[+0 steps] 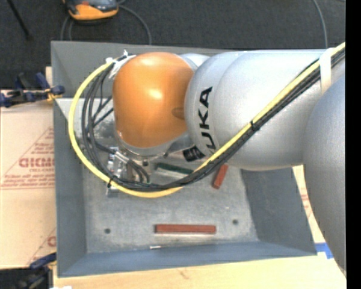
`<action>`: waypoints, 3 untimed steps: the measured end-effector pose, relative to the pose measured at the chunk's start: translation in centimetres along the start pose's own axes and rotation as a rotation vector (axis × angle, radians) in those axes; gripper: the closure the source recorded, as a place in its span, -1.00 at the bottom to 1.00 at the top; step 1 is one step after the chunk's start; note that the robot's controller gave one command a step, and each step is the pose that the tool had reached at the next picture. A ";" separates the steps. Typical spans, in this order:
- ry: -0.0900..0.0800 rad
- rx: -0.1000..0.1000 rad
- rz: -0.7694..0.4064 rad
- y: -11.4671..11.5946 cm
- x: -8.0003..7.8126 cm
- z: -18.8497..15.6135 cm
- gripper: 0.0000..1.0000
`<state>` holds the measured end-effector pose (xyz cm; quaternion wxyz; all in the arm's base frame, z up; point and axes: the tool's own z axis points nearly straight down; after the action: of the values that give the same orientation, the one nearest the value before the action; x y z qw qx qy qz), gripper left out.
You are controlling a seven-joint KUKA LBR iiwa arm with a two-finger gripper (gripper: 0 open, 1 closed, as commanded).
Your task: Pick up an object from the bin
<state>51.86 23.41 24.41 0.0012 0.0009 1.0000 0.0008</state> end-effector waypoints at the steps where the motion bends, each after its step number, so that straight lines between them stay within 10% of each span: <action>1: 0.000 0.000 0.001 0.0 0.0 0.0 1.00; 2: -0.007 -0.001 -0.100 0.3 -0.7 3.0 1.00; 3: -0.005 0.000 -0.341 -0.1 -6.5 6.8 1.00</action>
Offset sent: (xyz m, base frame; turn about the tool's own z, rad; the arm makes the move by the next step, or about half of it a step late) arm 0.0097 0.0050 -0.0642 -0.1834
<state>58.34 23.34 17.63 0.0036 -0.1688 0.9856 0.0004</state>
